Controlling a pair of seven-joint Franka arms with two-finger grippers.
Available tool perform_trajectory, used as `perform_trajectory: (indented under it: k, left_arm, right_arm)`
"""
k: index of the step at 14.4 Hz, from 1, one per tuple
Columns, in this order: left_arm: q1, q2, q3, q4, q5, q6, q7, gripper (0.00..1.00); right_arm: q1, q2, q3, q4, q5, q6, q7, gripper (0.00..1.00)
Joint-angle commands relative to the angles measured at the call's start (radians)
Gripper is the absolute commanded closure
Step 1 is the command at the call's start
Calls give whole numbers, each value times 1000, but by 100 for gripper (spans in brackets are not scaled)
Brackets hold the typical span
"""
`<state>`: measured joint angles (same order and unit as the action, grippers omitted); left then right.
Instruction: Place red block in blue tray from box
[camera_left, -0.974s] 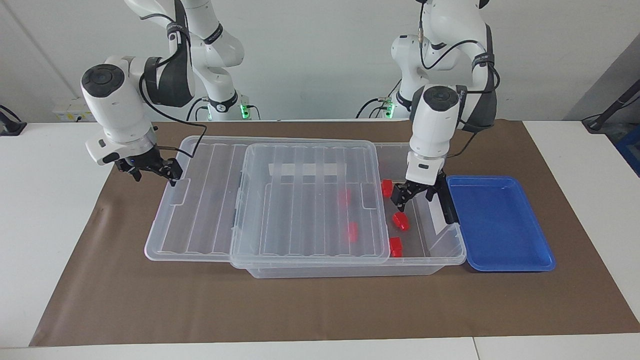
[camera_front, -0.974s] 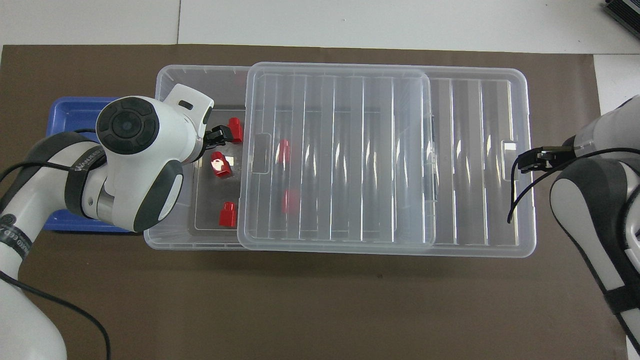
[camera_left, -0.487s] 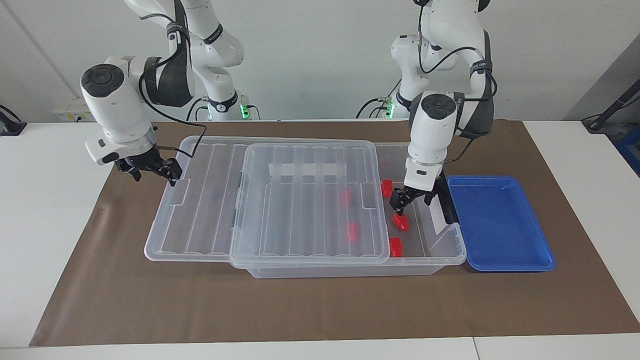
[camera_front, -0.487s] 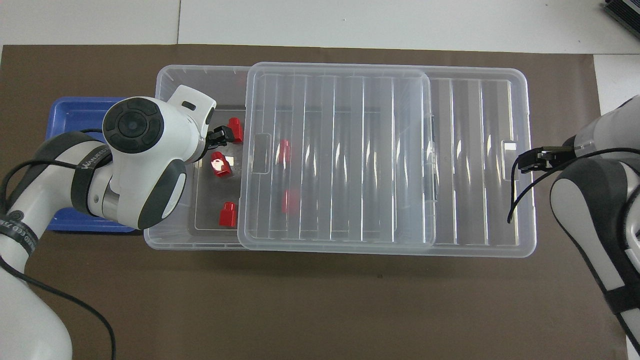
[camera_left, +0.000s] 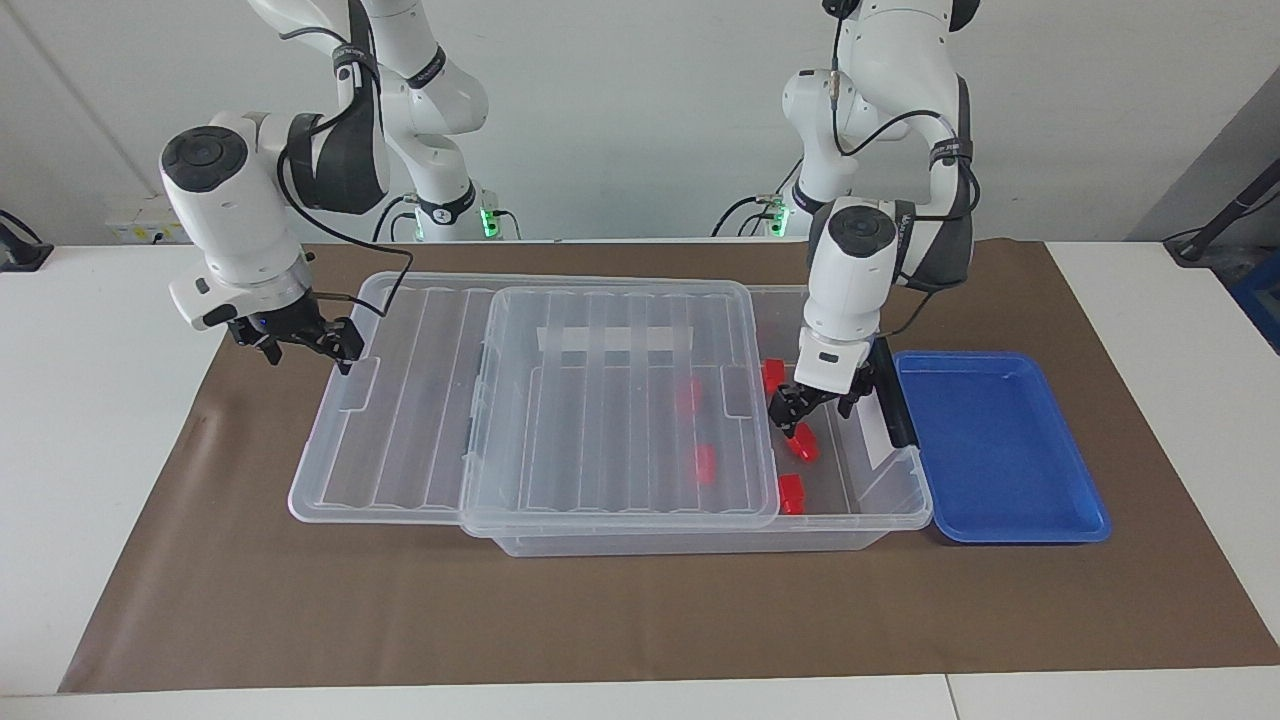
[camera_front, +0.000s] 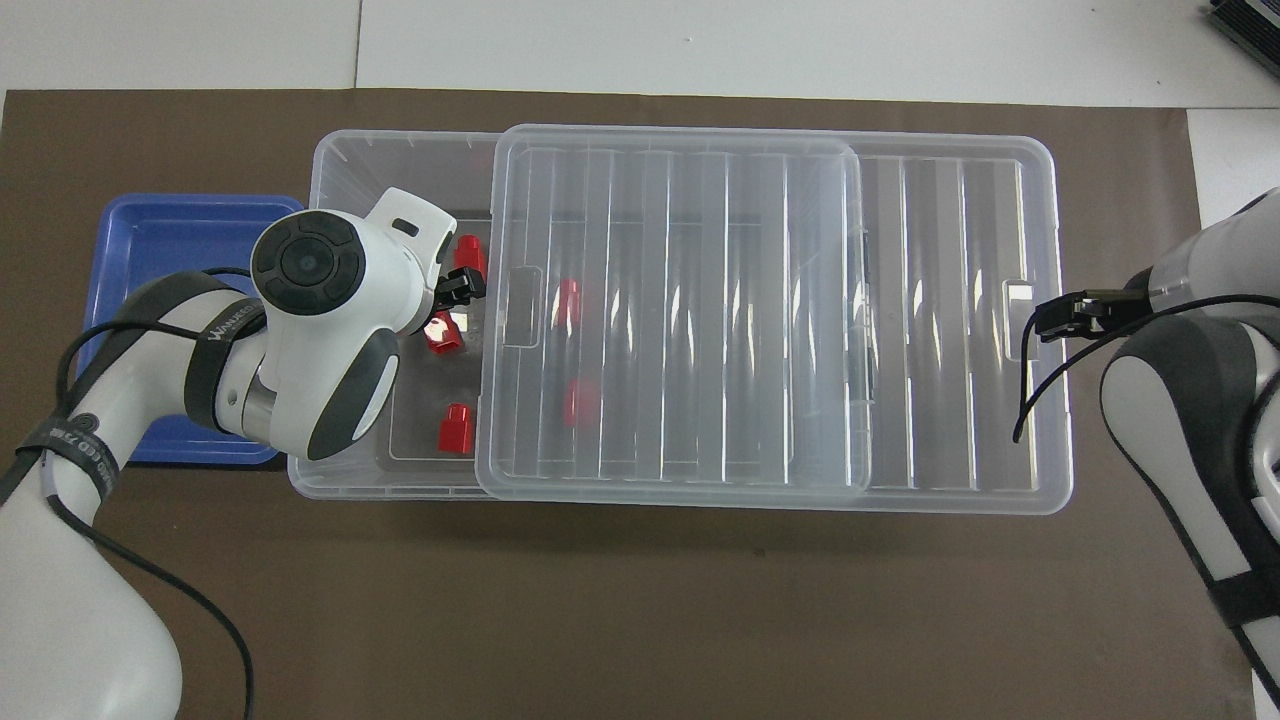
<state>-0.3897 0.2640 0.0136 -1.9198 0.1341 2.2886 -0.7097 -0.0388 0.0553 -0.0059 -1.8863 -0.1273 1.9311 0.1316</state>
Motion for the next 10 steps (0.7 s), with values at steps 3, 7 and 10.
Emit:
perform_trajectory:
  k: [3, 7, 10]
  left_arm:
    - [-17, 11, 17, -73, 16, 94, -16, 0]
    - [-17, 8, 17, -91, 16, 94, -17, 0]
    - [-17, 9, 17, -114, 18, 115, -16, 0]
  right_arm:
    - [-6, -32, 3, 36, 35, -55, -1, 0]
    - [-6, -83, 3, 81, 63, -147, -1, 0]
    - [-6, -121, 1, 134, 116, -240, 0, 0]
